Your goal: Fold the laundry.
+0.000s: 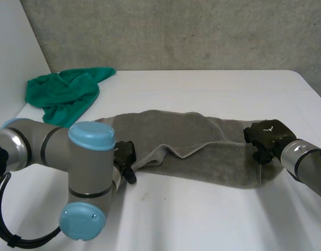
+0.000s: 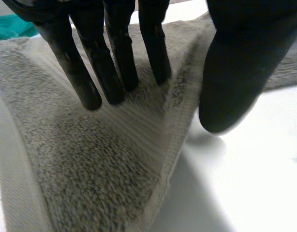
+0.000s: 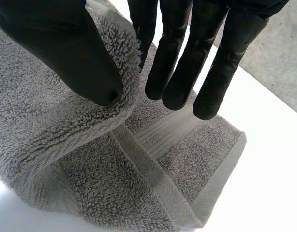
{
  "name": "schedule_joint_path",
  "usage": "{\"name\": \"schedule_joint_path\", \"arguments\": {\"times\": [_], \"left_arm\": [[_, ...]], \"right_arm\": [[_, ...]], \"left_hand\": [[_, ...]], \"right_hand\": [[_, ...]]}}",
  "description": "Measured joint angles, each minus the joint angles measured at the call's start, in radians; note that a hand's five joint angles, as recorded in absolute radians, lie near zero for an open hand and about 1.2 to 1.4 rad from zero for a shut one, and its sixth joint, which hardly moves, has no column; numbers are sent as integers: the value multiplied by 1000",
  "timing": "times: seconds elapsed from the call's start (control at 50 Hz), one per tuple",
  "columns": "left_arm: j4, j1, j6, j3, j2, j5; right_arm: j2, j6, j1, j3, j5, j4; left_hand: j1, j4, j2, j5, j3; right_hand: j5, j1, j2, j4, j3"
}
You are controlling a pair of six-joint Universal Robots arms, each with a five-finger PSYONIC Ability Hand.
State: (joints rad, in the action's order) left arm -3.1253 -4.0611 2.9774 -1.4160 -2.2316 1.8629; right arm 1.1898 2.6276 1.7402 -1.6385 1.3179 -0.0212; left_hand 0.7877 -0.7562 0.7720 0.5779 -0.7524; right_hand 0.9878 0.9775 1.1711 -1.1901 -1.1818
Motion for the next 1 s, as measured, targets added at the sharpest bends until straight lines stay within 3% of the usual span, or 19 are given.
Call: {"name": "schedule_joint_path", "arguments": {"times": [0.14,0.28,0.42,0.56,0.66,0.84,0.88,1.0], "left_arm": [[-1,-7,15,32,11,43],[6,-21,101,-18,198,51],[50,-53,434,-93,476,32],[123,-74,681,-119,575,-22],[159,-108,744,-111,536,-79],[124,-149,782,75,228,-113],[75,-153,805,132,166,-114],[-246,-160,926,286,55,-123]], "right_arm": [[25,-18,0,9,0,-5],[156,-157,1,81,3,-83],[303,-375,6,261,12,-359],[333,-487,13,340,17,-578],[254,-523,20,332,28,-626],[-67,-495,98,511,140,-551],[-141,-481,123,596,179,-498],[-280,-418,164,839,254,-316]], "left_hand": [[322,-370,357,361,-367],[335,-430,410,402,-425],[335,-440,422,403,-436],[335,-440,423,403,-437],[335,-443,424,403,-440],[335,-444,424,403,-440],[335,-445,424,403,-441],[338,-445,425,403,-441]], "right_hand": [[0,0,0,0,0],[0,0,0,0,0],[0,0,0,0,0],[0,0,0,0,0],[0,0,0,0,0],[0,0,0,0,0],[0,0,0,0,0],[0,0,0,0,0]]}}
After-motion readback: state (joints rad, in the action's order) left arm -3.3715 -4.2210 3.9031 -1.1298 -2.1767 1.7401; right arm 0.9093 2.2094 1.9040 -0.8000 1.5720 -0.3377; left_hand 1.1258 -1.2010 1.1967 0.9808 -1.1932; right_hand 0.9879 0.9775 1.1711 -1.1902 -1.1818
